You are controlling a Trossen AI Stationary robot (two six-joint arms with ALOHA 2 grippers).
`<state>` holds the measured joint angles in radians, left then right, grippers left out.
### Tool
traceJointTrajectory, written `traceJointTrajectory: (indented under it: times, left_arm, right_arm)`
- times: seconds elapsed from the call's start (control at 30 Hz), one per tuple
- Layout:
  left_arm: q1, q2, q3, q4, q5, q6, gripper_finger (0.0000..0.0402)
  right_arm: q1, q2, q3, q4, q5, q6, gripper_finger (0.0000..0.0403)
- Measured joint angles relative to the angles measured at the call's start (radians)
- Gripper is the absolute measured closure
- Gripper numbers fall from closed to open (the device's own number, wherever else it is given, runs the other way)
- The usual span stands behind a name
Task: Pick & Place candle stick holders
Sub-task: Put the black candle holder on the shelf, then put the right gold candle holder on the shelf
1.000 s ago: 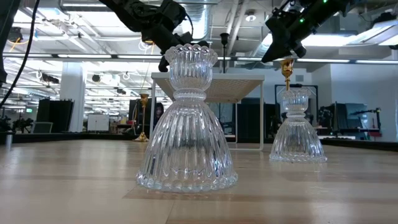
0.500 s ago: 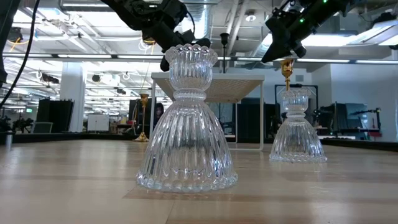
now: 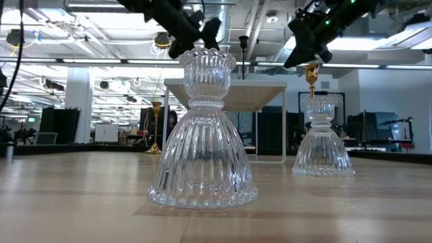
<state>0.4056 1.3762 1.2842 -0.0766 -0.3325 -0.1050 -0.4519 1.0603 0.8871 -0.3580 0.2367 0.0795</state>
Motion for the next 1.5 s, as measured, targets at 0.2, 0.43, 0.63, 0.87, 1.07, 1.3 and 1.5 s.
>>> traceJointTrajectory:
  times: [0.2, 0.43, 0.63, 0.87, 1.07, 1.3, 1.5]
  left_arm:
    - [-0.053, -0.116, 0.000, -0.146, 0.010, -0.006, 0.0100]
    - [-0.138, -0.230, 0.000, -0.303, 0.010, -0.006, 0.0126]
    - [-0.189, -0.303, 0.000, -0.369, 0.008, -0.006, 0.0186]
    - [-0.232, -0.346, 0.000, -0.418, 0.008, -0.008, 0.0273]
    - [-0.257, -0.363, 0.000, -0.471, 0.008, -0.037, 0.0333]
    - [-0.270, -0.396, 0.000, -0.574, 0.011, -0.042, 0.0391]
    - [-0.270, -0.444, 0.000, -0.604, 0.007, -0.042, 0.0394]
  right_arm:
    - [0.000, 0.000, 0.000, 0.000, 0.000, 0.000, 0.0403]
    - [0.000, 0.000, 0.000, 0.000, -0.002, 0.000, 0.0403]
    - [0.022, 0.000, 0.000, 0.016, -0.007, 0.000, 0.0403]
    - [0.061, 0.000, 0.004, 0.068, -0.036, -0.008, 0.0403]
    - [0.093, 0.000, 0.058, 0.067, -0.038, -0.010, 0.0403]
    - [0.124, 0.000, 0.114, 0.058, -0.038, -0.011, 0.0403]
    - [0.156, -0.001, 0.116, 0.054, -0.037, -0.010, 0.0403]
